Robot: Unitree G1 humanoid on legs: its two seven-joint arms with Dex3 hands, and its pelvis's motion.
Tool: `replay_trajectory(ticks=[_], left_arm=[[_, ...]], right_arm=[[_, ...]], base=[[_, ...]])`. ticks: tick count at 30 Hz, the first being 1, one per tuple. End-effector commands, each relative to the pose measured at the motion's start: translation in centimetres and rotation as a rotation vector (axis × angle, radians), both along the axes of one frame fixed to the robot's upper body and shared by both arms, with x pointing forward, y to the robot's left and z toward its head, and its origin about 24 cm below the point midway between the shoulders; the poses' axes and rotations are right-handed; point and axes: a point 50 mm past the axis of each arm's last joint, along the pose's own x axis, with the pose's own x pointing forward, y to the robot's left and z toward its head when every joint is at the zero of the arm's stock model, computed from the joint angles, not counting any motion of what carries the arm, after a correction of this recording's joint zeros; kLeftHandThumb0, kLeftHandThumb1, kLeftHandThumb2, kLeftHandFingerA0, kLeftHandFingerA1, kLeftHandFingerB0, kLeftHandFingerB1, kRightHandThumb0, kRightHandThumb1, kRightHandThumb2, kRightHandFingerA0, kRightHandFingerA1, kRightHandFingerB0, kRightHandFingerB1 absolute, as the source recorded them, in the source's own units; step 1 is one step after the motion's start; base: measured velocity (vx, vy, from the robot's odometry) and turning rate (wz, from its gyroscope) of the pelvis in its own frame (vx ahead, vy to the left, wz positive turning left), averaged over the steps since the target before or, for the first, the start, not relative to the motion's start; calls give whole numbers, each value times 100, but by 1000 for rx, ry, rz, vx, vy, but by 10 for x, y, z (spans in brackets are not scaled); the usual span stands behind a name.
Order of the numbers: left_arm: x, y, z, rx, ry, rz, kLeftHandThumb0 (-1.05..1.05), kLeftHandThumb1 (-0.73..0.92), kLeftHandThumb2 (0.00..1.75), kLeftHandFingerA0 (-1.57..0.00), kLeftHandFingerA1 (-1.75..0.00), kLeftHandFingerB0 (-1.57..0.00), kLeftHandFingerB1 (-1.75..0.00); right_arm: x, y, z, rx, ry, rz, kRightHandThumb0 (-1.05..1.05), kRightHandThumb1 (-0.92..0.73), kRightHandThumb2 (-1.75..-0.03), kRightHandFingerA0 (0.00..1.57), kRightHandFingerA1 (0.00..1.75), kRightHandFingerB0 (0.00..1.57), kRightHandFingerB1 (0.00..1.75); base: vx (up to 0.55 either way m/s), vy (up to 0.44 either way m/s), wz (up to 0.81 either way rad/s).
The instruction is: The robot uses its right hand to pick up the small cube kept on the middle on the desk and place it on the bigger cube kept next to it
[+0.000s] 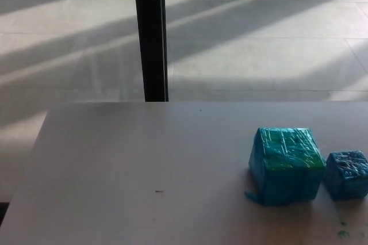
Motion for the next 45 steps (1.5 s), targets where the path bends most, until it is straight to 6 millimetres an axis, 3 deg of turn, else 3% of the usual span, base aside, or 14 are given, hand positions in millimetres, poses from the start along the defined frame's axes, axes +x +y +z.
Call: replay_trajectory(ticks=[1, 4, 6, 14, 15, 16, 22, 26, 33, 34, 35, 39, 44, 45], left_arm=[[1, 7, 9, -51, -32, -18, -72, 72, 61, -42, -58, -48, -43], [0, 8, 9, -58, -40, -16, -75, 58, 102, -41, -65, -46, -59], [-1, 8, 10, -62, -42, -3, -72, 70, 61, -41, -60, -49, -47], [-2, 8, 9, -45, -15, -25, -71, 73, 62, -38, -58, -45, -45], [-2, 8, 9, -65, -42, -6, -71, 59, 102, -42, -66, -45, -60], [-2, 8, 9, -63, -38, -6, -71, 71, 62, -42, -61, -48, -47], [-3, 8, 8, -54, -20, -6, -71, 72, 62, -41, -59, -48, -45], [-6, 8, 7, -89, -44, 41, -68, 56, 100, -47, -66, -48, -59], [-6, 8, 6, -68, -24, 19, -68, 71, 62, -48, -63, -54, -51], [-5, 8, 7, -53, -15, -7, -69, 60, 103, -44, -67, -44, -59], [-5, 8, 7, -56, -17, 5, -69, 72, 61, -42, -60, -48, -45], [-6, 8, 7, -66, -27, 13, -68, 59, 102, -44, -67, -48, -61], [-6, 8, 6, -57, -15, 10, -69, 71, 62, -40, -58, -49, -46], [-6, 8, 6, -72, -34, 37, -69, 57, 100, -43, -67, -46, -60]], right_arm=[[-2, -16, 12, -4, -79, -78, -71, -82, -65, 91, 79, 52, 68], [-5, -22, 17, 21, -146, -177, -69, -82, -64, 79, 86, 24, 73], [-7, -30, 23, 55, -235, -284, -67, -80, -63, 70, 93, 14, 74], [5, -58, 61, 25, -405, -443, -68, -85, -65, 39, 110, 9, 85], [10, -60, 69, 24, -448, -453, -67, -85, -65, 37, 112, 11, 87], [14, -62, 74, 21, -473, -467, -68, -83, -65, 43, 119, 13, 90], [52, -70, 122, -39, -663, -433, -72, -83, -65, 39, 113, 18, 73], [75, -61, 152, -75, -764, -349, -75, -81, -64, 40, 94, 20, 66], [107, -23, 197, -78, -873, 14, -84, -76, -63, 32, 82, 13, 57], [112, -17, 202, -82, -867, 46, -80, -60, -100, 33, 71, 11, 54], [116, -12, 206, -90, -859, 88, -81, -78, -64, 26, 63, 12, 43], [129, 15, 218, -83, -865, 218, -72, -66, -98, 17, 53, 5, 39], [141, 39, 222, -112, -821, 367, -35, -56, -112, 3, 50, 0, 48], [146, 48, 220, -149, -784, 451, -36, -54, -111, 3, 51, 0, 49]], base=[[0, 0, 0], [0, 0, 0], [0, 0, 0], [0, 0, 0], [0, 0, 0], [0, 0, 0], [0, 0, 0], [0, 0, 0], [0, 0, 0], [0, 0, 0], [0, 0, 0], [0, 0, 0], [0, 0, 0], [0, 0, 0]])
